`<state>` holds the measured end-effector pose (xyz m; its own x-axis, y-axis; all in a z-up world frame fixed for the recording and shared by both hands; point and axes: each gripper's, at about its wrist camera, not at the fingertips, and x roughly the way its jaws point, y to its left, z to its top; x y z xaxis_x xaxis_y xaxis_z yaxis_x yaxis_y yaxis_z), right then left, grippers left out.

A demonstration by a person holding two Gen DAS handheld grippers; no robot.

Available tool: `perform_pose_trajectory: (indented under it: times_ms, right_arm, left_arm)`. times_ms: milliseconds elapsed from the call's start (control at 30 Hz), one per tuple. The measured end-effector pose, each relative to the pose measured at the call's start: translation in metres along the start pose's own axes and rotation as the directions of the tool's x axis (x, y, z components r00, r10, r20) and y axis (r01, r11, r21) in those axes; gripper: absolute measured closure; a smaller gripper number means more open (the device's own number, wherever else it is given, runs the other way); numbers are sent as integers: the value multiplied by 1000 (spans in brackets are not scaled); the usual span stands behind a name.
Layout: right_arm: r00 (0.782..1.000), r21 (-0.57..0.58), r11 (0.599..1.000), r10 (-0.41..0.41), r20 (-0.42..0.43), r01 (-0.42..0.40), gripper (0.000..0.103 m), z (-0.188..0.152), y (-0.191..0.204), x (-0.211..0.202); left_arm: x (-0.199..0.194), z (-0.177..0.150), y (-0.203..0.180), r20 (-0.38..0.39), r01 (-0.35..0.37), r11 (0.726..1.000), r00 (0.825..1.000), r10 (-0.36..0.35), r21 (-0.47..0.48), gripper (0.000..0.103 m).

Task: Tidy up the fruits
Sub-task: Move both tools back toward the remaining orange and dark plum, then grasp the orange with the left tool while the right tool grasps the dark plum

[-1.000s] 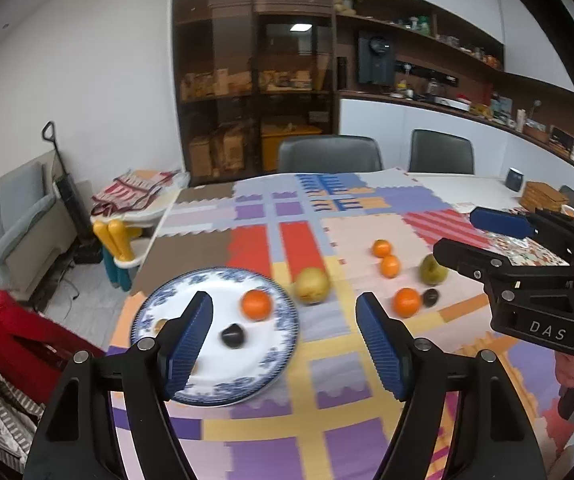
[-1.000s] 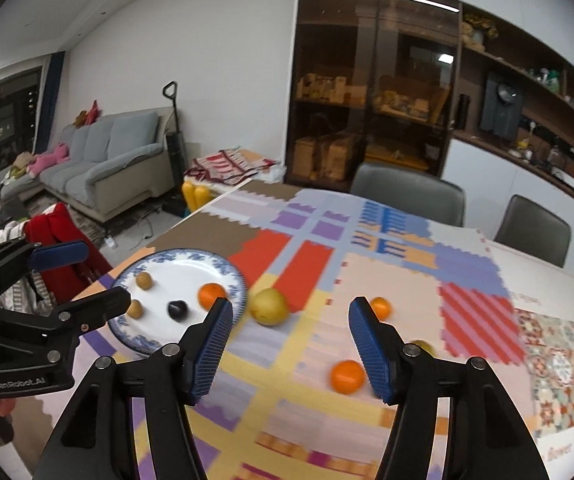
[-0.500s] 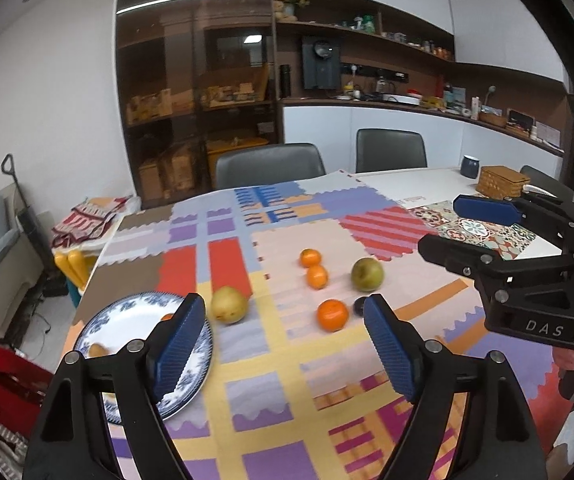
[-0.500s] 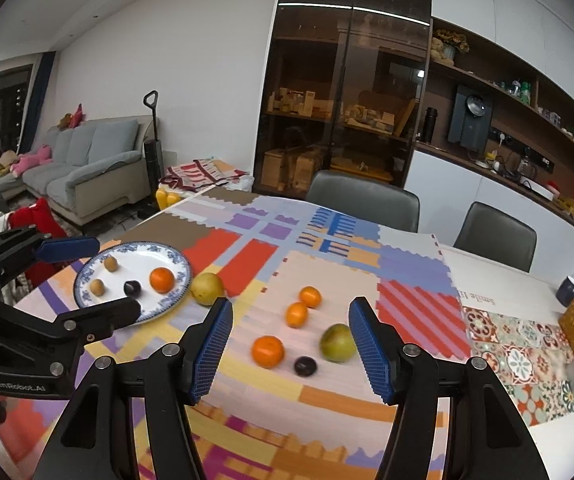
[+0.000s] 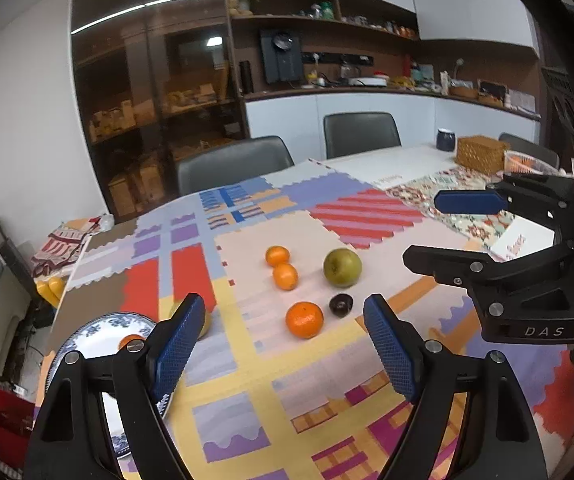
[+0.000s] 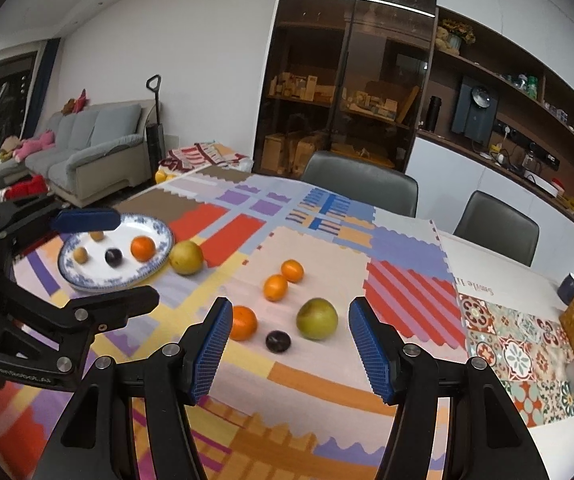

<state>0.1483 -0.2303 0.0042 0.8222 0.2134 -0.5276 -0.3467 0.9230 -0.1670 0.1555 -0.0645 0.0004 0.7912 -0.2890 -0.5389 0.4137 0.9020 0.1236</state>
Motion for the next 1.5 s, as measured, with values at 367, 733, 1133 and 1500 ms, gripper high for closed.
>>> perform_pose_trajectory:
  times_ms: [367, 733, 1133, 1500]
  right_arm:
    - [997, -45, 998, 40, -71, -43, 42, -21, -4, 43]
    - [976, -27, 992, 120, -182, -127, 52, -38, -14, 98]
    - [948, -26, 975, 207, -242, -219, 62, -45, -13, 133]
    - [930, 6, 966, 250, -271, -258, 67, -44, -17, 154]
  left_arm:
    - [51, -11, -1, -73, 64, 997, 995, -62, 33, 27]
    - [99, -20, 0, -153, 125, 991, 981, -117, 48, 40]
    - [134, -25, -1, -231, 209, 977, 953, -194, 40, 54]
    - [145, -23, 4, -258, 229, 973, 940, -225, -13, 63]
